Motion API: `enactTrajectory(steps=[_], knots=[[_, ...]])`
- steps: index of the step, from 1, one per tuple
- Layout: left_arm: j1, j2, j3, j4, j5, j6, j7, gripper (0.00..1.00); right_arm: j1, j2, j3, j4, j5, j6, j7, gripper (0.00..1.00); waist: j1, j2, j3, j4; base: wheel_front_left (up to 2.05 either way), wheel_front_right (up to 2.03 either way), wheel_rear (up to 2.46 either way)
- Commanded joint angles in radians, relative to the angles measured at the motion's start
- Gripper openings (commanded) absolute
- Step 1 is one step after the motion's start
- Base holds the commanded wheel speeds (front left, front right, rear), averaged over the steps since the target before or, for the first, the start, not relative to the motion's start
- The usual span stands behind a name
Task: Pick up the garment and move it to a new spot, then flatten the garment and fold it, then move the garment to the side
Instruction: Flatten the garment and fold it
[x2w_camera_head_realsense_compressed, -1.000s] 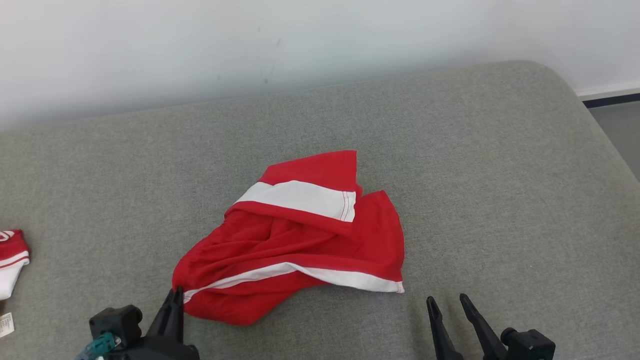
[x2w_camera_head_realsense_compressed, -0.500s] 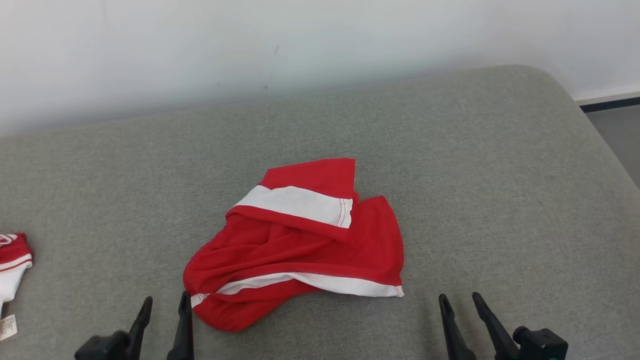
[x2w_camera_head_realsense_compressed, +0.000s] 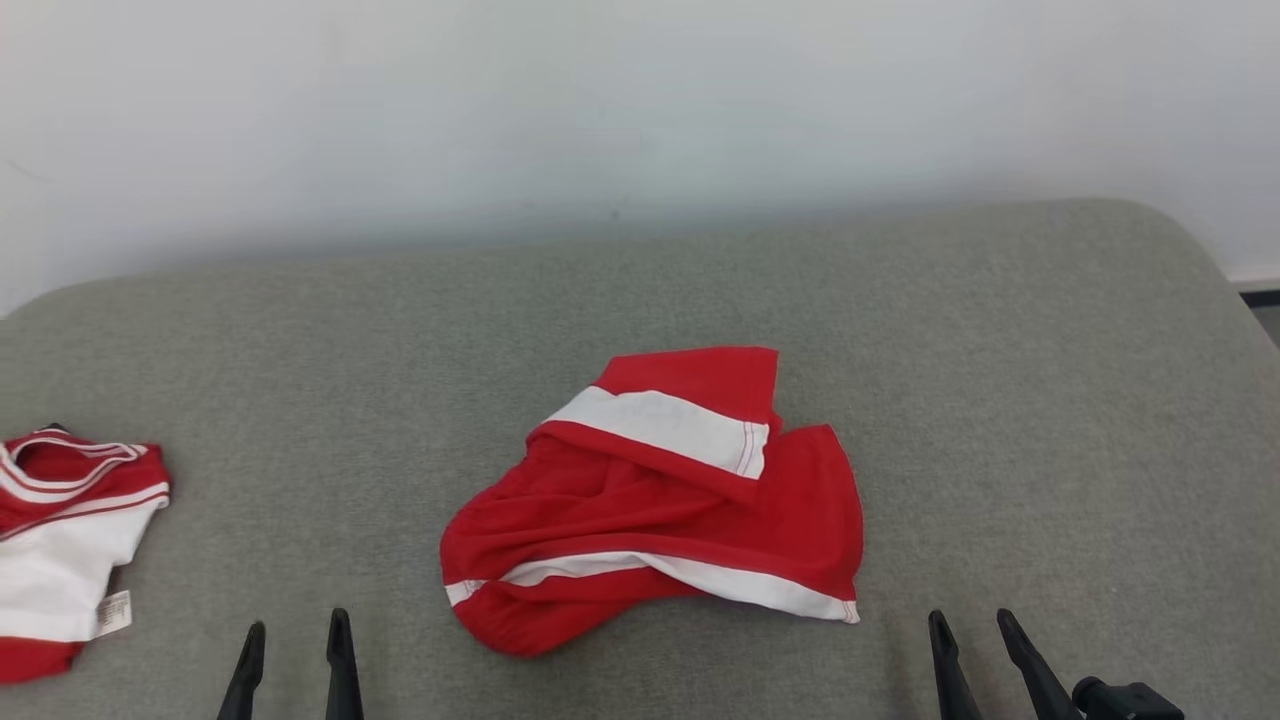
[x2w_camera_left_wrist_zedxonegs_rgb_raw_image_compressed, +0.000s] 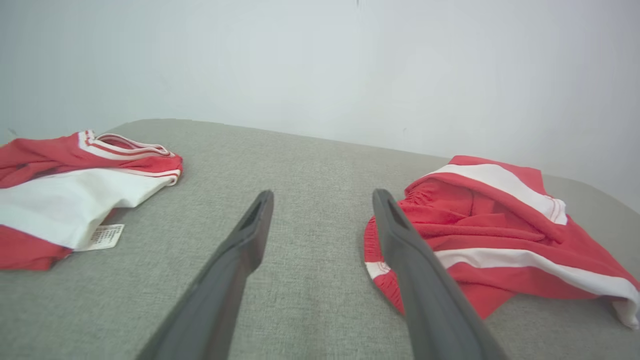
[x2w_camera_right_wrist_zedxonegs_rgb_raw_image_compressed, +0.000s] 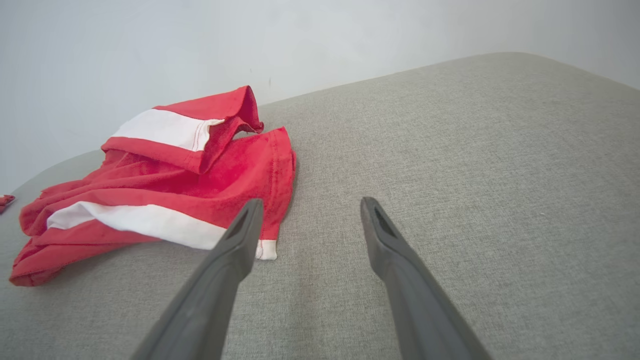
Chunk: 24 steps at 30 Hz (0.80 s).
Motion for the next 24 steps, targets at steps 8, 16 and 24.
enactTrajectory(steps=[8, 16, 24], knots=[[0.076, -0.080, 0.135, 0.007, 0.122, -0.119, -0.003, 1.00, 0.030, -0.017, 0.000, -0.018, -0.030, -0.002, -0.005, 1.00, 0.0001, 0.0000, -0.062, 0.046, 0.00, 0.00, 0.00], [0.097, -0.103, 0.181, 0.081, 0.199, -0.169, -0.003, 1.00, 0.061, -0.027, -0.004, -0.016, -0.037, -0.002, -0.007, 1.00, 0.0001, 0.0000, -0.101, 0.044, 0.00, 0.00, 0.00], [0.097, -0.113, 0.187, 0.129, 0.217, -0.181, -0.003, 1.00, 0.083, -0.038, 0.007, -0.014, -0.033, -0.002, -0.007, 1.00, 0.0001, 0.0000, -0.121, 0.040, 0.00, 0.00, 0.00]])
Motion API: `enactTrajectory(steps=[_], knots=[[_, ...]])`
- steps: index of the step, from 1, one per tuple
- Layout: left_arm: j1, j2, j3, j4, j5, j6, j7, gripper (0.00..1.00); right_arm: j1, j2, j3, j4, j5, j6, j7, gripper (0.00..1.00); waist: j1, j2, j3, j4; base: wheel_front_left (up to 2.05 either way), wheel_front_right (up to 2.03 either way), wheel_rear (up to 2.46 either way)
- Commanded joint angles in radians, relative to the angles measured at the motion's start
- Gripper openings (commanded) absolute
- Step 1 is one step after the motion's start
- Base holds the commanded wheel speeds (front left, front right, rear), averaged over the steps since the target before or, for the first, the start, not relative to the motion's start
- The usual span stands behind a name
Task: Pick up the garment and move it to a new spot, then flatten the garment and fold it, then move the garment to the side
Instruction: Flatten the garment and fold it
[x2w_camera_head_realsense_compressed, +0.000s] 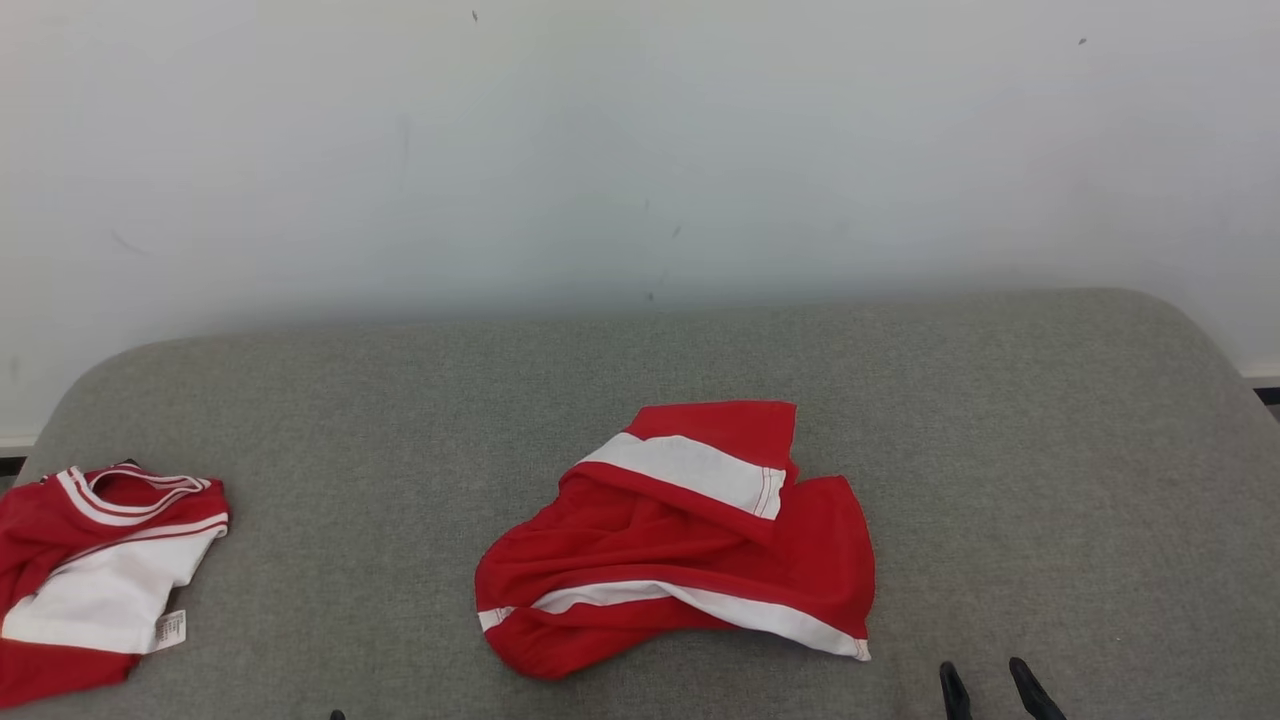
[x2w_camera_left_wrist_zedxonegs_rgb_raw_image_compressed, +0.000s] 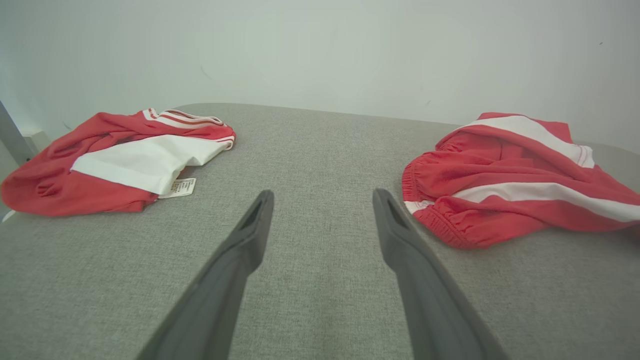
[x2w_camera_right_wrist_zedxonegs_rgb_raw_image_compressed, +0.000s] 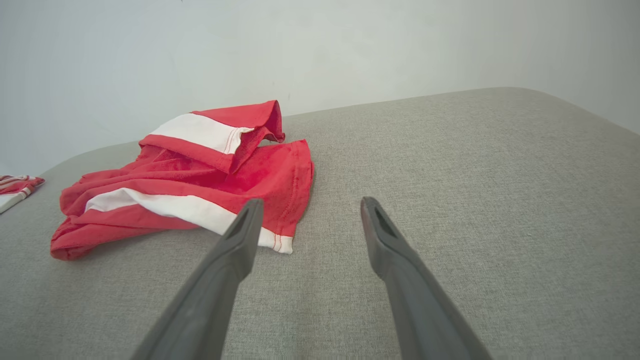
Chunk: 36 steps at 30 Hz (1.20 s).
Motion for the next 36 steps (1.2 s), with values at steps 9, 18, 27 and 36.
enactTrajectory(steps=[9, 18, 27, 36], knots=[[-0.008, -0.010, -0.016, 0.018, 0.010, -0.006, -0.003, 1.00, 0.009, -0.002, 0.006, -0.002, 0.007, -0.002, -0.002, 1.00, 0.0001, 0.0001, 0.000, -0.004, 0.00, 0.00, 0.00], [-0.012, -0.012, -0.022, 0.022, 0.003, -0.006, -0.003, 1.00, 0.001, 0.010, -0.004, -0.007, -0.006, -0.002, -0.002, 1.00, 0.0001, 0.0001, 0.014, -0.013, 0.00, 0.00, 0.00], [-0.019, -0.007, -0.038, 0.029, -0.007, -0.006, -0.003, 1.00, -0.005, 0.017, -0.003, -0.004, 0.006, -0.002, 0.004, 1.00, 0.0001, 0.0001, 0.021, -0.018, 0.00, 0.00, 0.00], [-0.041, -0.001, -0.055, 0.054, -0.016, -0.006, -0.003, 1.00, -0.023, 0.014, -0.001, -0.007, 0.007, -0.002, 0.024, 1.00, 0.0001, 0.0001, 0.026, -0.024, 0.00, 0.00, 0.00]])
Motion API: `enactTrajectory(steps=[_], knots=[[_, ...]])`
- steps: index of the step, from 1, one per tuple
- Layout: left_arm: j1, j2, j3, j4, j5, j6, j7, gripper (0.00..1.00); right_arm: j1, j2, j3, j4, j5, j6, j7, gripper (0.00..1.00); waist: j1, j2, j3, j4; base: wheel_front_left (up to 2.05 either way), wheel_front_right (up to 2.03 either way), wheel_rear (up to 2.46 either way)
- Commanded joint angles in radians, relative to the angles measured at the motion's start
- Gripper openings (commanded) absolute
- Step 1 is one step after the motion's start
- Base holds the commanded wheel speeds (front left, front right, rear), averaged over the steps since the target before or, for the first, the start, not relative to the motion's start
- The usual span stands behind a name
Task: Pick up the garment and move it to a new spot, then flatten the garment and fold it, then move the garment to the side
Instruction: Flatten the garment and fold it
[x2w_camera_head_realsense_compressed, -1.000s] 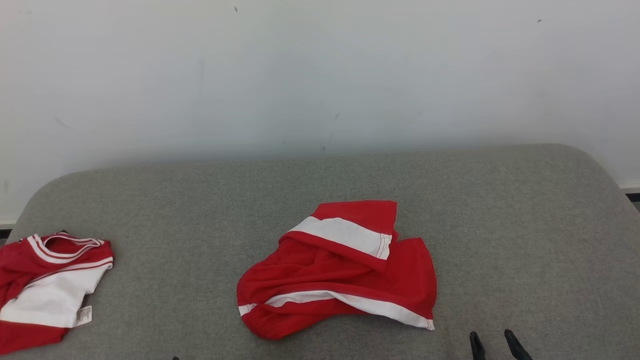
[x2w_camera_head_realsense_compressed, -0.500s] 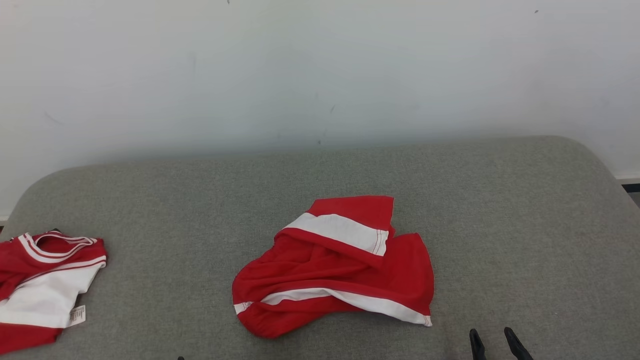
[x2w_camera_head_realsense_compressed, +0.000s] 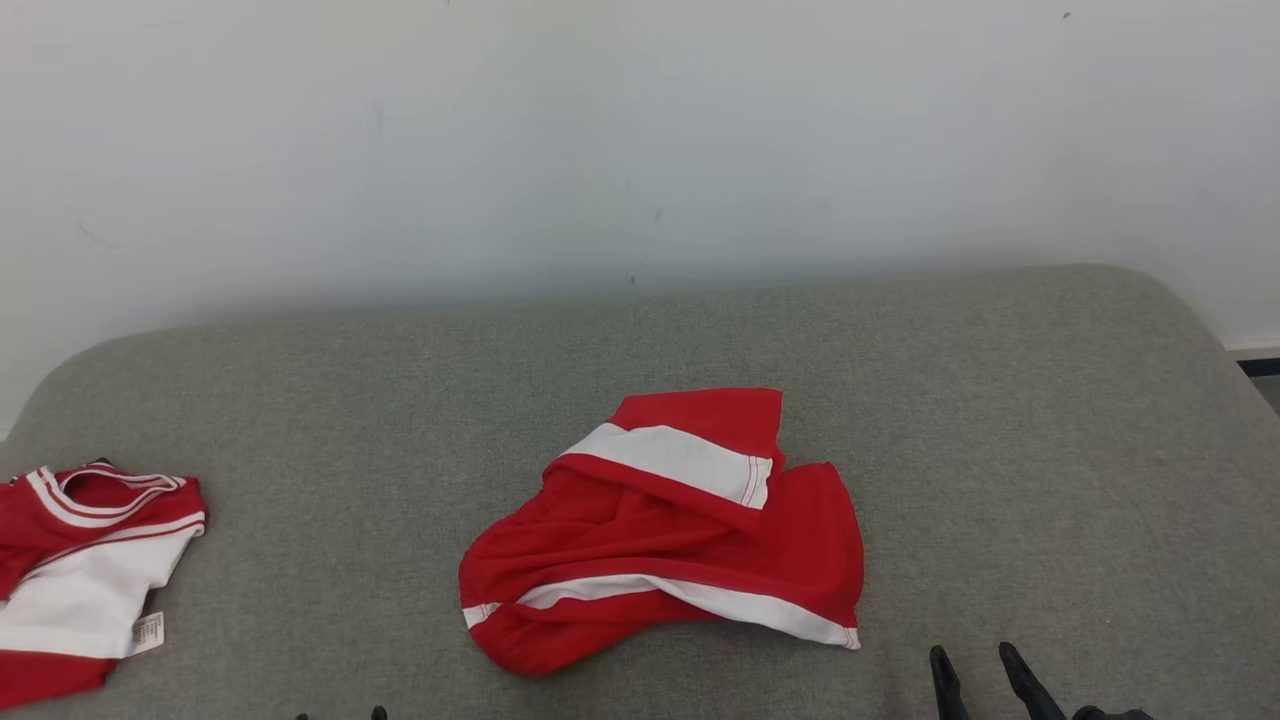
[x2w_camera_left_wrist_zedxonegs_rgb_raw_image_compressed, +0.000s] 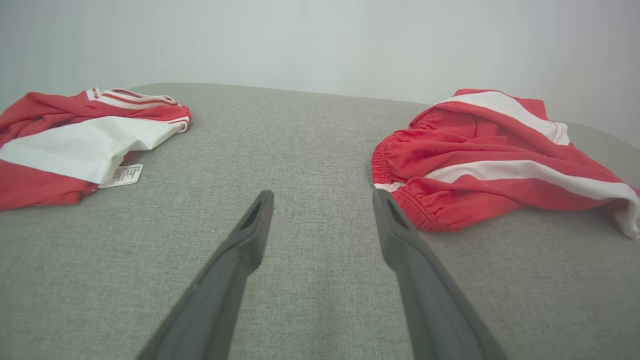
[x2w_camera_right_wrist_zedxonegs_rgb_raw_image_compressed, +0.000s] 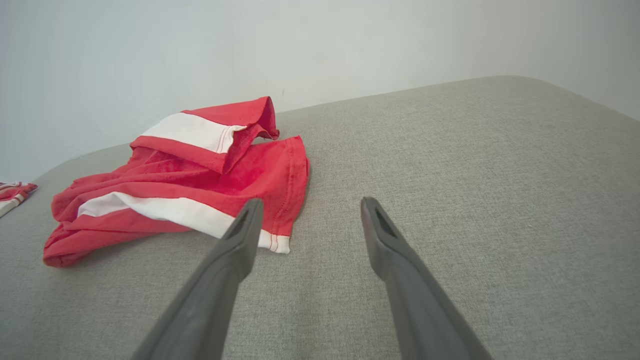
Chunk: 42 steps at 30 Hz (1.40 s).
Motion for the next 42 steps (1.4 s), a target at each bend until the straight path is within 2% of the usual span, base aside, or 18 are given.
enactTrajectory(steps=[1, 6, 12, 20, 27, 37, 42], knots=[[-0.024, 0.006, -0.015, 0.014, -0.014, 0.001, -0.003, 1.00, -0.010, -0.003, -0.002, -0.003, 0.002, -0.002, 0.013, 1.00, -0.0001, 0.0000, 0.004, -0.001, 0.00, 0.00, 0.00], [-0.074, 0.017, -0.041, 0.060, -0.041, 0.001, -0.003, 1.00, -0.044, -0.002, 0.013, -0.004, 0.006, -0.002, 0.055, 1.00, -0.0001, 0.0000, 0.017, -0.015, 0.00, 0.00, 0.00], [-0.191, 0.040, -0.104, 0.180, -0.096, 0.001, 0.006, 1.00, -0.126, 0.009, 0.042, 0.031, 0.013, -0.002, 0.161, 1.00, -0.0001, 0.0000, 0.042, -0.048, 0.00, 0.00, 0.00], [-0.368, 0.043, -0.151, 0.341, -0.127, 0.014, 0.121, 1.00, -0.224, 0.035, 0.063, 0.113, -0.015, -0.002, 0.292, 1.00, -0.0001, 0.0000, 0.098, -0.072, 0.00, 0.00, 0.00], [-0.468, 0.019, -0.168, 0.419, -0.127, 0.066, 0.164, 1.00, -0.294, 0.044, 0.071, 0.164, -0.051, -0.002, 0.323, 1.00, -0.0001, 0.0000, 0.158, -0.064, 0.00, 0.00, 0.00], [-0.511, 0.011, -0.189, 0.501, -0.135, 0.096, 0.174, 1.00, -0.338, 0.049, 0.108, 0.232, -0.112, -0.002, 0.365, 1.00, -0.0001, 0.0000, 0.186, -0.039, 0.00, 0.00, 0.00], [-0.518, 0.008, -0.204, 0.514, -0.138, 0.090, 0.191, 1.00, -0.342, 0.052, 0.122, 0.244, -0.126, -0.002, 0.369, 1.00, -0.0001, 0.0000, 0.188, -0.032, 0.00, 0.00, 0.00]])
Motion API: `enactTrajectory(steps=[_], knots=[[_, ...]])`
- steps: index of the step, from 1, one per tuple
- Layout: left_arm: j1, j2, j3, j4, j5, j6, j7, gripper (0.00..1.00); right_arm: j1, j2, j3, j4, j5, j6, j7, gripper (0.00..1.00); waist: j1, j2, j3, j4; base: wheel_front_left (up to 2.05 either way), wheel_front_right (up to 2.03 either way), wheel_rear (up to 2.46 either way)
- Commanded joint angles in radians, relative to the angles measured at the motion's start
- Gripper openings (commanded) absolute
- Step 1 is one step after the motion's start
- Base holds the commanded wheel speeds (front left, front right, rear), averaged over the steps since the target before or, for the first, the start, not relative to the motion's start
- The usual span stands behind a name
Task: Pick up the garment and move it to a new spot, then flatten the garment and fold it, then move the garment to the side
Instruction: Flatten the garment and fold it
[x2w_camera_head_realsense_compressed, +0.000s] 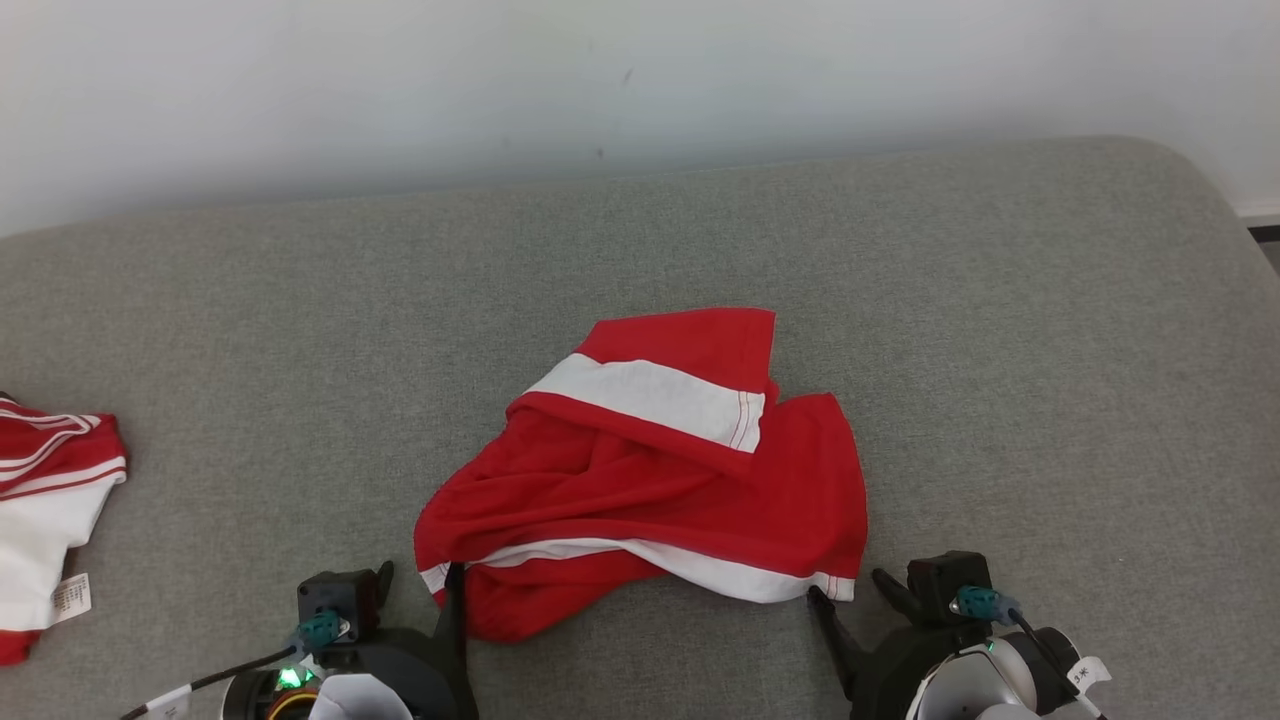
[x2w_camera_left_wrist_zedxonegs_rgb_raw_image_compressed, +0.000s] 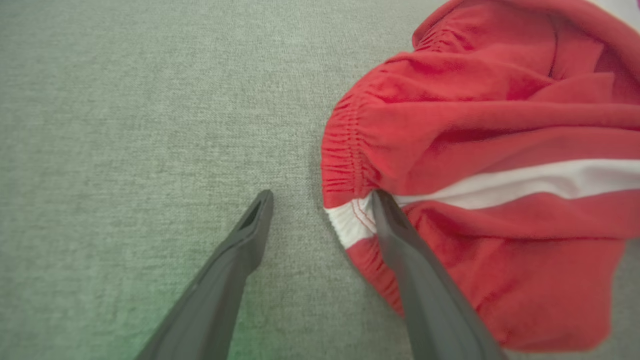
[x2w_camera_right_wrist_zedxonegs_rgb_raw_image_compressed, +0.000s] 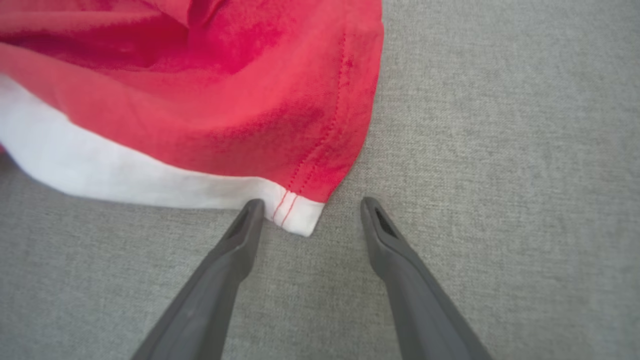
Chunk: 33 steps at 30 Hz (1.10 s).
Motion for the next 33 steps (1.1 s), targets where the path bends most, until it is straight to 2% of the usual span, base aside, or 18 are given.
enactTrajectory(steps=[1, 7, 17, 26, 28, 29, 30, 31, 33], knots=[[0.001, 0.000, -0.006, 0.011, -0.013, -0.003, 0.015, 1.00, -0.008, 0.004, 0.004, 0.006, -0.012, -0.002, 0.004, 1.00, 0.0000, -0.0001, 0.001, 0.002, 0.00, 0.00, 0.00], [0.018, -0.005, -0.030, -0.013, -0.014, -0.009, 0.038, 1.00, -0.011, 0.006, 0.007, 0.023, -0.042, -0.002, 0.022, 1.00, 0.0000, -0.0001, 0.006, 0.007, 0.00, 0.00, 0.00], [0.059, 0.008, -0.027, -0.096, -0.029, 0.008, 0.052, 1.00, 0.016, 0.009, -0.005, 0.028, -0.084, -0.002, 0.064, 1.00, 0.0000, -0.0001, 0.008, 0.013, 0.00, 0.00, 0.00], [0.047, 0.024, -0.033, -0.113, -0.033, 0.022, 0.075, 1.00, 0.029, 0.011, -0.017, 0.007, -0.097, -0.002, 0.073, 1.00, 0.0000, -0.0001, 0.010, 0.003, 0.00, 0.00, 0.00], [0.047, 0.026, -0.035, -0.114, -0.033, 0.023, 0.080, 0.76, 0.026, 0.011, -0.018, 0.005, -0.098, -0.002, 0.073, 1.00, 0.0000, -0.0001, 0.010, 0.001, 0.00, 0.00, 0.00], [0.048, 0.025, -0.040, -0.115, -0.032, 0.020, 0.087, 0.43, 0.025, 0.011, -0.017, 0.004, -0.100, -0.002, 0.074, 1.00, 0.0000, -0.0001, 0.011, 0.000, 0.00, 0.00, 0.00], [0.051, 0.023, -0.044, -0.117, -0.032, 0.019, 0.091, 0.31, 0.025, 0.011, -0.016, 0.004, -0.101, -0.002, 0.076, 1.00, 0.0000, -0.0001, 0.011, 0.000, 0.00, 0.00, 0.00], [0.053, 0.021, -0.050, -0.115, -0.033, 0.015, 0.099, 0.00, 0.025, 0.011, -0.015, 0.003, -0.102, -0.002, 0.077, 1.00, 0.0000, -0.0001, 0.012, 0.001, 0.00, 0.00, 0.00], [0.056, 0.020, -0.060, -0.110, -0.035, 0.009, 0.117, 0.00, 0.024, 0.012, -0.014, 0.005, -0.104, -0.002, 0.080, 1.00, 0.0000, -0.0001, 0.012, 0.002, 0.00, 0.00, 0.00]])
